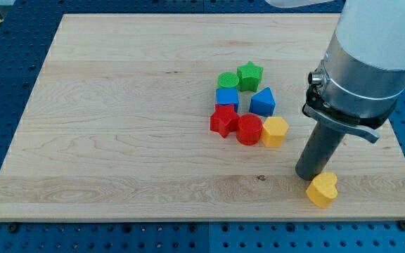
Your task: Push the yellow hexagon parallel to the triangle
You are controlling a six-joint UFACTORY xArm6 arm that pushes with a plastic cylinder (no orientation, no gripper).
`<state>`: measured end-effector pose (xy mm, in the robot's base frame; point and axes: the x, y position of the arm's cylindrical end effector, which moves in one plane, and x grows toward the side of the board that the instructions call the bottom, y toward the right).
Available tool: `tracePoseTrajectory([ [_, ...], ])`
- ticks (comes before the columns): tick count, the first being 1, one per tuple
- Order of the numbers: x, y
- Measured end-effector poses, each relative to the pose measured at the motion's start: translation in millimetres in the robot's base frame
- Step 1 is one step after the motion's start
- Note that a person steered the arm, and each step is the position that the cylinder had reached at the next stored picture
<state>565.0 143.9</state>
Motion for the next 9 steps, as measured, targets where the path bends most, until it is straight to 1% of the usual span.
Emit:
tracePoseTrajectory([
  [1,-13,0],
  [4,-106,-2],
  [5,-110,-22],
  [6,-93,-23],
  [7,-83,-41],
  [8,-79,-46],
  [9,-65,-47],
])
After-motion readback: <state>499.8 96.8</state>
